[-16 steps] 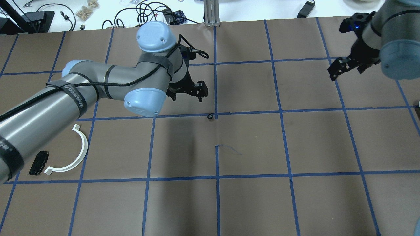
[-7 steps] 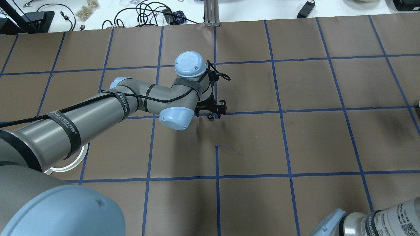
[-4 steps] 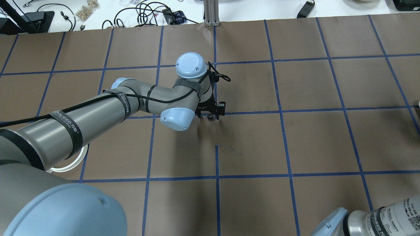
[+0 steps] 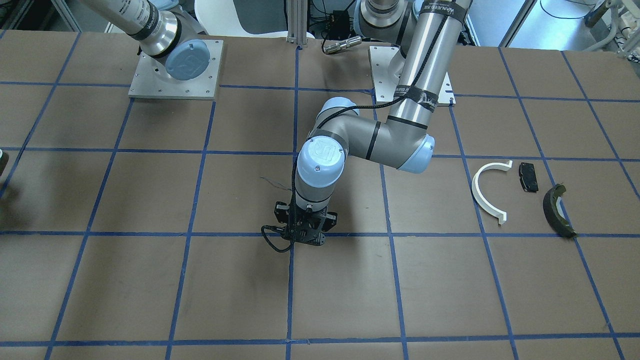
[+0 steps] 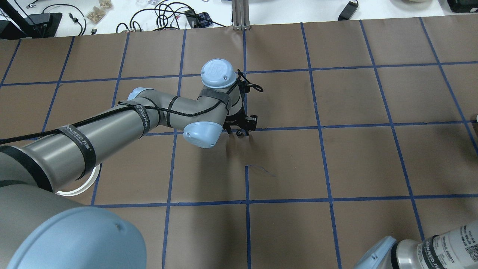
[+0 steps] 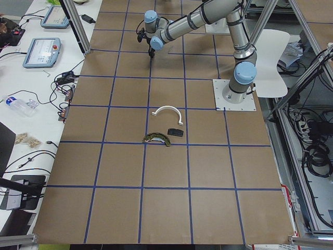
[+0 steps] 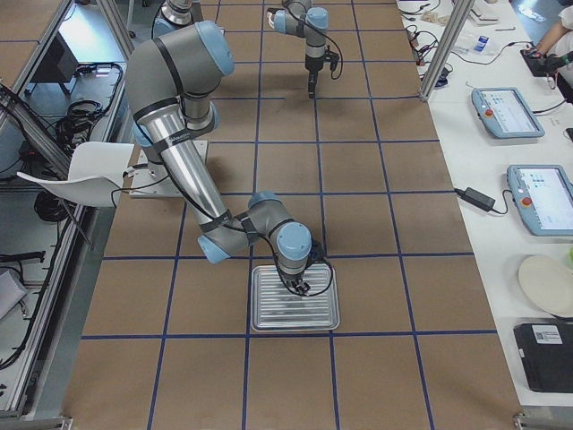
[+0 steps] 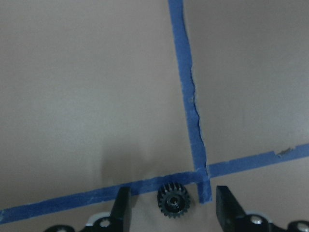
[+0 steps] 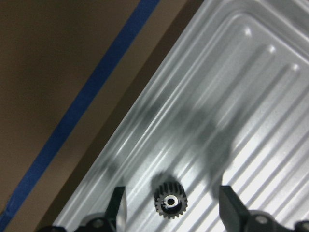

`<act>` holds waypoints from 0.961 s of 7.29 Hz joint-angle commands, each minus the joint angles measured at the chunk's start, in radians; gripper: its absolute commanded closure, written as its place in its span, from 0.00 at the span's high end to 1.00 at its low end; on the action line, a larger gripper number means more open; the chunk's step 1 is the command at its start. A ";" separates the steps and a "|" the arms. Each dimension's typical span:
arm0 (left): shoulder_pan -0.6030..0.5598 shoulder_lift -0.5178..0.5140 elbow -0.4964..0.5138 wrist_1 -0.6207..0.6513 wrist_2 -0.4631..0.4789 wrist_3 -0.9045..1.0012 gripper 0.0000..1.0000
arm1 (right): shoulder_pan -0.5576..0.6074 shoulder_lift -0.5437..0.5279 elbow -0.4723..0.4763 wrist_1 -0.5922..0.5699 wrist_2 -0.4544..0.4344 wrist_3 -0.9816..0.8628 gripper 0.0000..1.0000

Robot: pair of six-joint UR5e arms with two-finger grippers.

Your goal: Place bearing gear from tray to pile

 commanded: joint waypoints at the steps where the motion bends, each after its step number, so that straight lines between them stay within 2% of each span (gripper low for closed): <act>1: -0.002 -0.001 -0.001 -0.001 0.005 0.002 0.00 | 0.000 0.000 0.000 0.000 -0.005 0.008 0.27; 3: -0.001 0.031 0.002 -0.010 0.009 0.016 0.00 | 0.000 -0.007 0.000 -0.003 -0.031 0.019 0.16; 5: 0.019 0.062 0.018 -0.027 0.013 0.019 0.00 | 0.024 -0.080 -0.006 0.017 -0.045 0.107 0.17; 7: 0.124 0.109 0.071 -0.179 0.056 0.049 0.00 | 0.180 -0.205 0.002 0.085 -0.053 0.266 0.21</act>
